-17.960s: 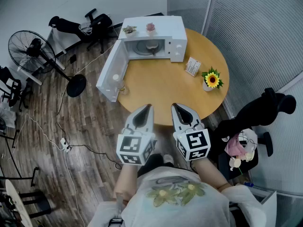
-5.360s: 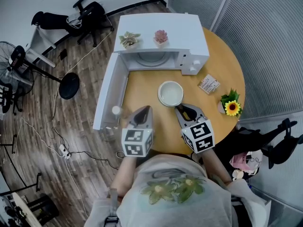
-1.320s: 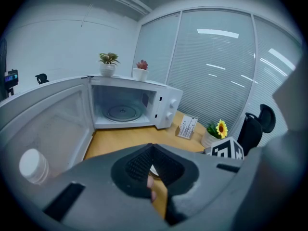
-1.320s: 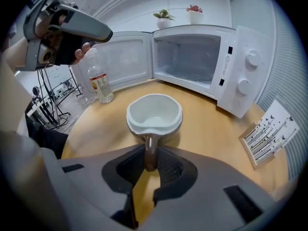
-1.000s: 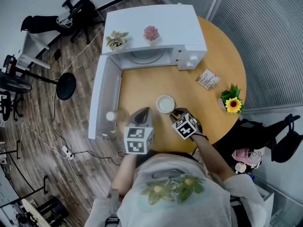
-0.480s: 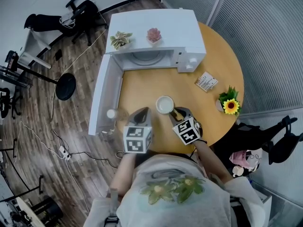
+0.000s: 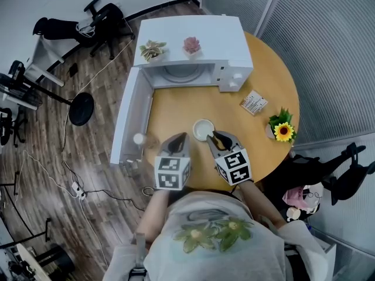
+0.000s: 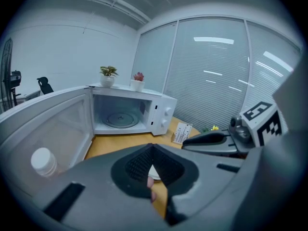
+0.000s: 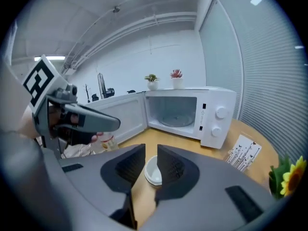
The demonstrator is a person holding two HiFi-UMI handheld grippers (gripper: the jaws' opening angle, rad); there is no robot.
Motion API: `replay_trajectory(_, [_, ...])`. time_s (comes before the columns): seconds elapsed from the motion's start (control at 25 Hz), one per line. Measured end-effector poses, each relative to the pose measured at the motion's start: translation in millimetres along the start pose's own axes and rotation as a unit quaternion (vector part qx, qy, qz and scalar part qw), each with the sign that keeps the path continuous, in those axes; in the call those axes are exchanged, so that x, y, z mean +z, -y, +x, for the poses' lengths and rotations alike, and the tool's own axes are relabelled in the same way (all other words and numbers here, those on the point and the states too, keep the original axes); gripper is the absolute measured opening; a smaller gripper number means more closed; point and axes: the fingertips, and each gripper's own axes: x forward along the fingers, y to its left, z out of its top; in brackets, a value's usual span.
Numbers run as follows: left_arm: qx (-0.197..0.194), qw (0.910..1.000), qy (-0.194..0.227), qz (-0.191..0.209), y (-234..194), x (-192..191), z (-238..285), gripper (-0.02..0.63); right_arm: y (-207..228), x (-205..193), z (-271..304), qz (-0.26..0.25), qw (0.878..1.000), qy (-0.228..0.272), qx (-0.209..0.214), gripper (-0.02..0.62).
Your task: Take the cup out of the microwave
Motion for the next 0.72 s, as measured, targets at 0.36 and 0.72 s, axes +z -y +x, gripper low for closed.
replay_trajectory(0.36, [-0.017, 0.9995, 0.025, -0.001, 21, 11, -15, 0.002, -11, 32, -33, 0.039, 0.997, 0.069, -0.017, 0.015])
replay_trajectory(0.72, [-0.016, 0.9985, 0.053, 0.005, 30, 21, -27, 0.002, -19, 42, -49, 0.03, 0.997, 0.07, -0.018, 0.015])
